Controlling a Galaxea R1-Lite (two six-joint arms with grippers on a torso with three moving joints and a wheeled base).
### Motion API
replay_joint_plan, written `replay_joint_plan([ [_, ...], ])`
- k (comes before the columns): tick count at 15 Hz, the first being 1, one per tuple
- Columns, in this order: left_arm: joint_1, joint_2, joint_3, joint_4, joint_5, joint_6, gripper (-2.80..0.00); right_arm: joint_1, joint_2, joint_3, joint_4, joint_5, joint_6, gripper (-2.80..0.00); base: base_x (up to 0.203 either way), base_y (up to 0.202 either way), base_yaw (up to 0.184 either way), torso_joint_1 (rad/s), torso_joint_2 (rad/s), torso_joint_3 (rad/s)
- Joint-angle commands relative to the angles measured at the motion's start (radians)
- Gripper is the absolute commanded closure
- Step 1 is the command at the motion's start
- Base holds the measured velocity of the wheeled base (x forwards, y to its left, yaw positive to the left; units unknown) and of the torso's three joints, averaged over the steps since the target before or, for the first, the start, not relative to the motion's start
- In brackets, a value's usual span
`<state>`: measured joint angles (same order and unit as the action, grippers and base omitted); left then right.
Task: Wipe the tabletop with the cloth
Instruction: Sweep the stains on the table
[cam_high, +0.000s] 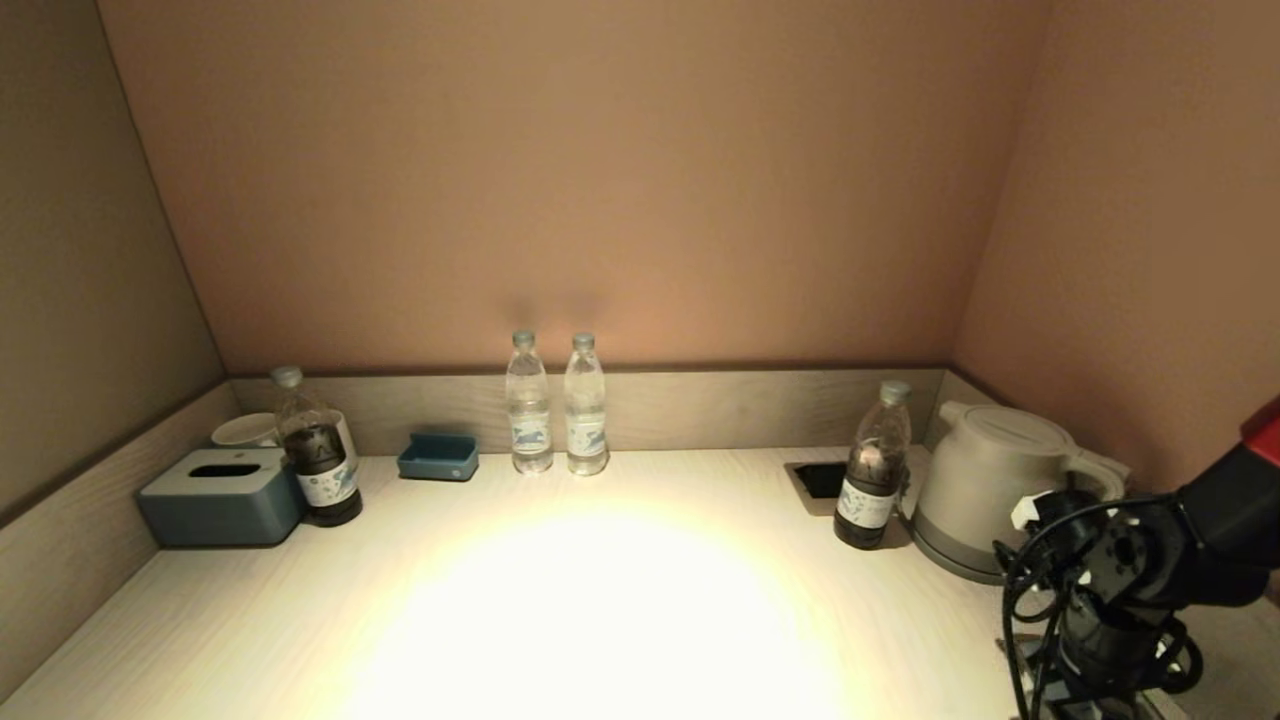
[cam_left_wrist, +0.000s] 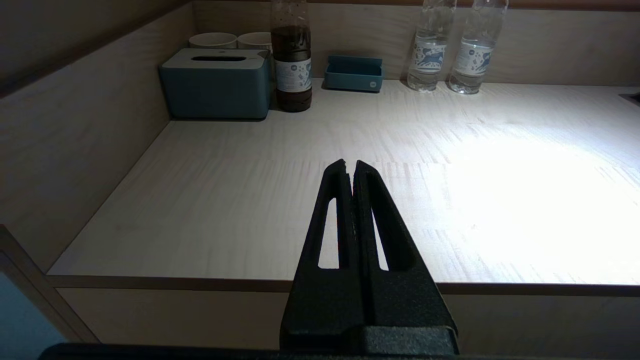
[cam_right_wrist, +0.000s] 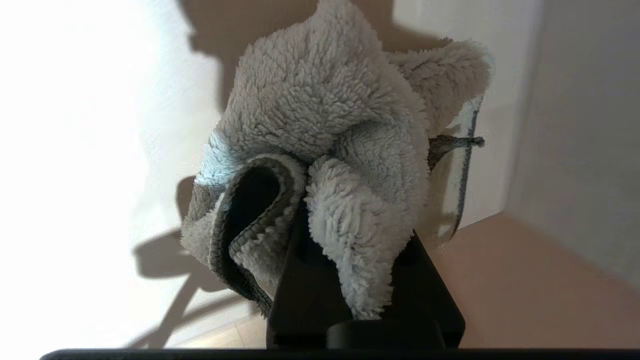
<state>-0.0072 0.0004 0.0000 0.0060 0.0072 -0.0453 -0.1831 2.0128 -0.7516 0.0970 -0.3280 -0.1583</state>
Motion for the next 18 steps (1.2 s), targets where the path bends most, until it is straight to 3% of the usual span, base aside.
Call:
replay_joint_plan([
  [1, 0.0, 0.0, 0.0, 0.002, 0.0, -0.001, 0.0, 0.063, -0.066, 0.035, -0.01, 0.031, 0.0, 0.0, 0.0, 0.0, 0.0, 0.0, 0.0, 0.0],
  [4, 0.0, 0.0, 0.0, 0.0, 0.0, -0.001, 0.0, 0.144, -0.07, 0.038, -0.03, 0.11, -0.001, 0.0, 0.0, 0.0, 0.0, 0.0, 0.0, 0.0],
  [12, 0.0, 0.0, 0.0, 0.0, 0.0, -0.001, 0.0, 0.407, -0.173, -0.099, -0.1, 0.185, 0.008, 0.0, 0.0, 0.0, 0.0, 0.0, 0.0, 0.0],
  [16, 0.0, 0.0, 0.0, 0.0, 0.0, -0.001, 0.0, 0.432, -0.242, -0.16, -0.137, 0.174, 0.013, 0.0, 0.0, 0.0, 0.0, 0.0, 0.0, 0.0],
  [18, 0.0, 0.0, 0.0, 0.0, 0.0, -0.001, 0.0, 0.406, -0.268, -0.177, -0.134, 0.156, 0.012, 0.0, 0.0, 0.0, 0.0, 0.0, 0.0, 0.0],
])
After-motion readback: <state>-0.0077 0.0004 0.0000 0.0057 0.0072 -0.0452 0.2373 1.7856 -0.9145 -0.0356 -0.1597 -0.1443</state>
